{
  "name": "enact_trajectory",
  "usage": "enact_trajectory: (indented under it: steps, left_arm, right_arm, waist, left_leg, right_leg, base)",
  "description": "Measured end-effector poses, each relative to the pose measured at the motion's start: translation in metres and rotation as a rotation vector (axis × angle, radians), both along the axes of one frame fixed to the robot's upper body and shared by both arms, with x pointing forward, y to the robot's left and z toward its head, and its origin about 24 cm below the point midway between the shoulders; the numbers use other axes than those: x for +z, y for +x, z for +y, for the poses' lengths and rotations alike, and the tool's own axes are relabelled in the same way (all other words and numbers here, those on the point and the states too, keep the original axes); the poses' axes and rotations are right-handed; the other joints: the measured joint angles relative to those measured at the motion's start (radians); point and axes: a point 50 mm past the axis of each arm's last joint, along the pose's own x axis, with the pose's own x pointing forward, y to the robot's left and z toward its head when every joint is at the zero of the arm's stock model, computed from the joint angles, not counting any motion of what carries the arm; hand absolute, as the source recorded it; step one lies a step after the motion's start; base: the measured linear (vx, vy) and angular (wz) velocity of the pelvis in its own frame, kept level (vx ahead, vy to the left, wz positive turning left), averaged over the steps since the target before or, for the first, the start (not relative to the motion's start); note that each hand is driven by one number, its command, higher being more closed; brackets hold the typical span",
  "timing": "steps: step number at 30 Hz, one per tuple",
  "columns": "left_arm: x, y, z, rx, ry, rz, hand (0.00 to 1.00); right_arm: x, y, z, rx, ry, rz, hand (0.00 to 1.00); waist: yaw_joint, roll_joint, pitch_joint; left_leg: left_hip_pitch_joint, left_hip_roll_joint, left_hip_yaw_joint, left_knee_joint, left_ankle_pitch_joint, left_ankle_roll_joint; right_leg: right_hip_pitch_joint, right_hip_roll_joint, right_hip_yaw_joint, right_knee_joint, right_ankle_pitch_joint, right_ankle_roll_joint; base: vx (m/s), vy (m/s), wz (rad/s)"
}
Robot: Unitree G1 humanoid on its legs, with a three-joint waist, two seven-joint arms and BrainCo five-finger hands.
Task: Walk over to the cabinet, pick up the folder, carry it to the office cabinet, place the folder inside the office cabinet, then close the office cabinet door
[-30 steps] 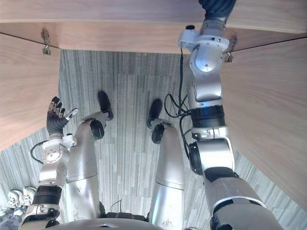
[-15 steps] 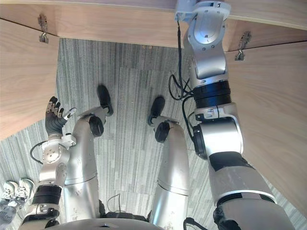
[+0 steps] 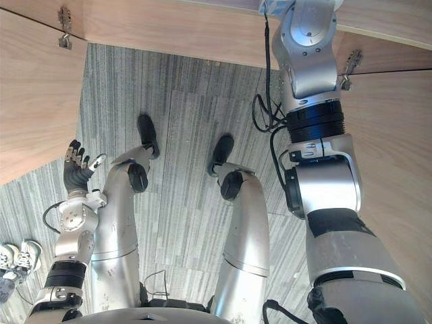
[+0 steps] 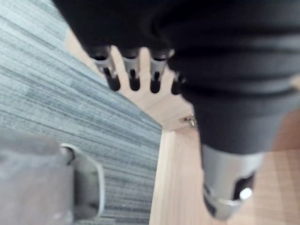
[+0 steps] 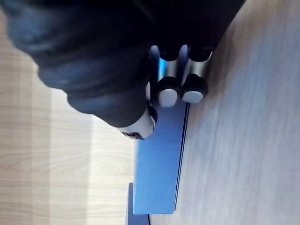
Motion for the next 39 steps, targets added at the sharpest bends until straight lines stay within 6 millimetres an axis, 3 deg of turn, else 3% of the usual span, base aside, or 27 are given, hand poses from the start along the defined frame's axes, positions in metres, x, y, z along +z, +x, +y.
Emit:
enact_trajectory:
  steps: [5, 8, 10, 13, 15, 20, 22, 25, 29, 32, 33, 37, 39]
  left_arm:
    - [0.001, 0.0, -0.003, -0.003, -0.013, -0.007, 0.0]
    - [0.003, 0.002, -0.006, -0.014, -0.013, -0.015, 0.0]
    - [0.003, 0.003, -0.01, -0.03, -0.011, -0.011, 0.0]
    - [0.002, 0.003, -0.01, -0.033, 0.009, 0.005, 0.0]
    - [0.001, 0.003, -0.012, -0.039, 0.009, 0.013, 0.0]
    - [-0.012, -0.003, -0.013, -0.053, 0.059, 0.082, 0.0]
    - [-0.019, -0.007, -0.013, -0.06, 0.063, 0.114, 0.0]
    - [-0.048, -0.029, -0.013, -0.063, 0.076, 0.238, 0.0]
    - [-0.08, -0.058, -0.018, -0.085, 0.067, 0.375, 0.0]
    - [-0.098, -0.07, -0.02, -0.107, 0.065, 0.463, 0.0]
    - [-0.107, -0.076, -0.022, -0.118, 0.064, 0.506, 0.0]
    - [-0.136, -0.09, -0.022, -0.156, 0.078, 0.661, 0.0]
    - [-0.145, -0.096, -0.021, -0.166, 0.093, 0.716, 0.0]
  right_arm:
    - [-0.008, 0.003, -0.012, -0.001, 0.057, 0.029, 1.0]
    - [-0.024, 0.002, -0.021, 0.006, 0.097, 0.047, 1.0]
    - [-0.04, -0.001, -0.013, 0.043, 0.088, 0.051, 1.0]
    - [-0.077, -0.005, 0.001, 0.078, 0.067, 0.091, 1.0]
    - [-0.097, -0.008, 0.004, 0.089, 0.054, 0.12, 1.0]
    - [-0.176, -0.031, 0.017, 0.172, 0.022, 0.278, 1.0]
    - [-0.197, -0.041, 0.024, 0.211, 0.015, 0.324, 1.0]
    - [-0.253, -0.062, 0.044, 0.278, -0.029, 0.495, 1.0]
    - [-0.32, -0.09, 0.061, 0.319, -0.052, 0.743, 1.0]
    - [-0.36, -0.1, 0.062, 0.288, -0.069, 0.913, 1.0]
    - [-0.383, -0.104, 0.059, 0.27, -0.064, 1.014, 1.0]
    - [-0.46, -0.119, 0.036, 0.15, -0.031, 1.384, 1.0]
    - [-0.482, -0.13, 0.025, 0.089, -0.032, 1.509, 1.0]
  waist:
    - [0.007, 0.0, 0.0]
    - [0.003, 0.0, 0.0]
    - [-0.005, 0.0, 0.0]
    - [-0.016, -0.035, -0.027]
    - [-0.019, -0.041, -0.031]
    - [-0.045, -0.058, -0.07]
    - [-0.052, -0.062, -0.083]
    - [-0.065, -0.09, -0.155]
    - [-0.067, -0.098, -0.233]
    - [-0.069, -0.102, -0.265]
    - [-0.07, -0.102, -0.281]
    - [-0.093, -0.094, -0.322]
    - [-0.095, -0.094, -0.323]
  left_leg:
    - [0.01, 0.001, -0.011, 0.007, 0.002, 0.002]
    - [0.026, 0.007, -0.025, 0.028, 0.0, 0.0]
    - [0.062, 0.009, -0.022, 0.039, -0.015, 0.001]
    - [0.12, 0.021, -0.002, 0.041, -0.034, 0.004]
    - [0.155, 0.029, -0.001, 0.038, -0.043, 0.003]
    - [0.342, 0.043, 0.031, -0.012, -0.082, 0.006]
    - [0.413, 0.044, 0.035, -0.049, -0.085, 0.004]
    - [0.589, 0.04, 0.076, -0.147, -0.093, 0.0]
    - [0.799, 0.024, 0.117, -0.267, -0.098, -0.002]
    - [0.911, 0.007, 0.143, -0.337, -0.094, -0.006]
    - [0.957, -0.002, 0.156, -0.373, -0.092, -0.009]
    - [1.084, -0.046, 0.186, -0.532, -0.038, -0.014]
    - [1.146, -0.07, 0.196, -0.602, -0.009, -0.017]
  right_leg:
    - [0.022, 0.0, -0.011, 0.0, 0.0, -0.001]
    - [0.061, 0.003, -0.024, 0.001, -0.005, -0.001]
    - [0.099, 0.004, -0.019, 0.0, -0.009, 0.003]
    - [0.145, 0.017, -0.002, -0.012, -0.011, 0.003]
    - [0.185, 0.024, -0.004, -0.031, -0.015, -0.004]
    - [0.383, 0.046, -0.011, -0.14, -0.005, 0.017]
    - [0.459, 0.051, -0.02, -0.198, 0.002, 0.028]
    - [0.633, 0.056, -0.024, -0.325, 0.027, 0.055]
    - [0.849, 0.074, -0.022, -0.5, 0.069, 0.078]
    - [0.952, 0.079, -0.007, -0.592, 0.101, 0.083]
    - [0.994, 0.086, 0.007, -0.641, 0.119, 0.09]
    - [1.137, 0.104, 0.022, -0.876, 0.222, 0.108]
    - [1.202, 0.107, 0.038, -0.962, 0.269, 0.114]
  base:
    - [-0.04, -0.031, 0.01]
    - [-0.04, -0.005, 0.0]
    - [-0.06, 0.014, -0.04]
    - [-0.07, 0.016, -0.14]
    - [-0.06, 0.014, -0.17]
    - [-0.03, 0.019, -0.16]
    - [0.07, 0.04, -0.12]
    - [0.15, 0.035, -0.08]
    - [0.2, 0.041, -0.05]
    - [0.18, 0.058, -0.13]
    - [0.15, 0.067, -0.2]
    - [0.15, 0.061, -0.1]
    - [0.14, 0.035, -0.23]
